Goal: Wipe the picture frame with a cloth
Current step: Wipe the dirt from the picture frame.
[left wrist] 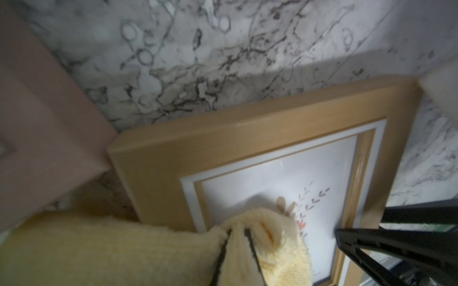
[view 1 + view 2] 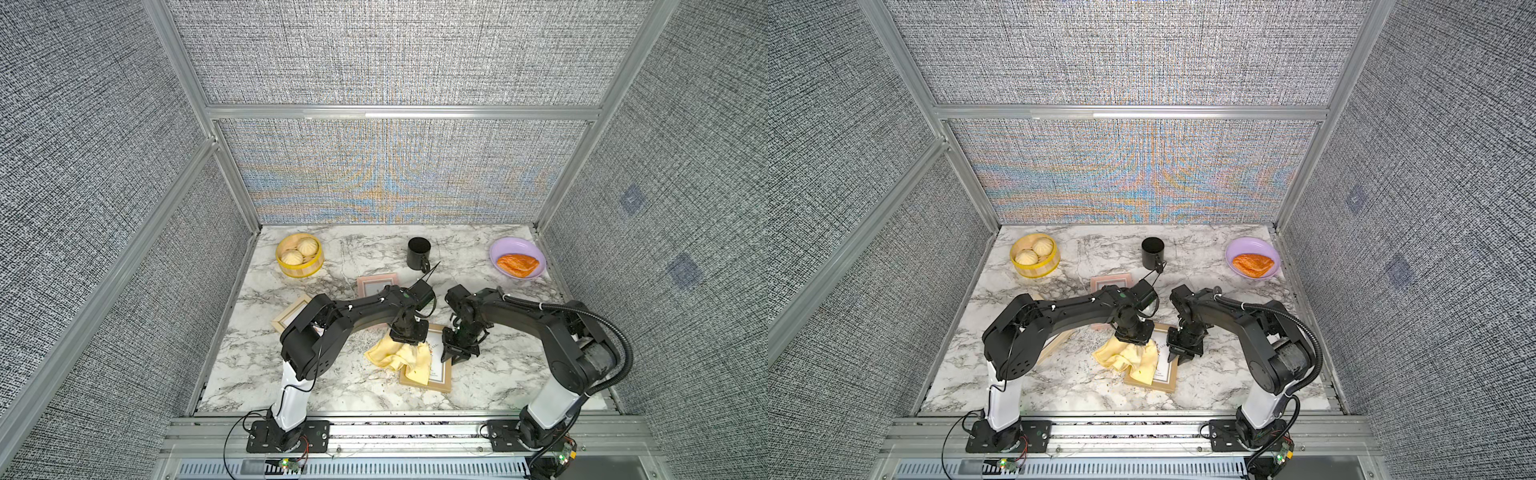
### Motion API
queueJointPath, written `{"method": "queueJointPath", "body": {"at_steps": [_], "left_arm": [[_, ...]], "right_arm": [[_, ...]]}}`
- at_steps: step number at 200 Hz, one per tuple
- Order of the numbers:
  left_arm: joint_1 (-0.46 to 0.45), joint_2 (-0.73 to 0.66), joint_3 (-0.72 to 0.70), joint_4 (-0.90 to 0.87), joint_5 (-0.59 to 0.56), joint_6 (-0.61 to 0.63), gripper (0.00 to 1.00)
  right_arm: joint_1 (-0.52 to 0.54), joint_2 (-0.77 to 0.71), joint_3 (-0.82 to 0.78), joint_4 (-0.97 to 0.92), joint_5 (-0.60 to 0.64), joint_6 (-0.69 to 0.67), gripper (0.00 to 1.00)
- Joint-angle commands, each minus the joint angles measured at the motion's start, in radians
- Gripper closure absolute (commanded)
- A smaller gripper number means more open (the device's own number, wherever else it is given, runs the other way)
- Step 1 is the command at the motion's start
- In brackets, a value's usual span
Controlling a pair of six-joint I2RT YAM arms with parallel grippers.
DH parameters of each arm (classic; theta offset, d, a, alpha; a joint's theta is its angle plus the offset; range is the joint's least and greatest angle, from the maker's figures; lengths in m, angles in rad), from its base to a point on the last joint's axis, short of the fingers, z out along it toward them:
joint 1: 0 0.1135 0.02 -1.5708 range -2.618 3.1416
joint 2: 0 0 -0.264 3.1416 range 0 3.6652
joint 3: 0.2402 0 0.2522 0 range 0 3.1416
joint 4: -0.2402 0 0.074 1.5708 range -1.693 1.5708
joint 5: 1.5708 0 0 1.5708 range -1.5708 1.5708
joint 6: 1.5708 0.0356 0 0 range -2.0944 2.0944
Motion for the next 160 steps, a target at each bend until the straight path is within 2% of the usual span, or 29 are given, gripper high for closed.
{"method": "queueJointPath", "body": {"at_steps": [1,45,76,103,139,160], "left_arm": [[-0.008,-0.011,-0.070,-0.033,-0.094,-0.006,1.00],[-0.064,-0.176,-0.320,-0.042,0.017,-0.027,1.00],[-0.098,-0.225,-0.405,-0.035,0.052,-0.054,1.00],[-0.099,-0.184,-0.353,-0.022,0.003,-0.074,1.00],[-0.143,-0.097,-0.183,-0.013,0.048,-0.084,1.00],[-0.185,-0.079,-0.142,-0.020,0.063,-0.099,1.00]], "right_arm": [[0.005,0.030,-0.055,0.036,0.308,0.031,1.00],[0.005,0.022,-0.063,0.048,0.308,0.034,1.00],[0.007,0.021,-0.067,0.055,0.305,0.034,1.00],[0.012,0.021,-0.071,0.061,0.305,0.036,1.00],[0.025,0.022,-0.068,0.064,0.305,0.050,1.00],[0.039,0.018,-0.067,0.067,0.302,0.069,1.00]]}}
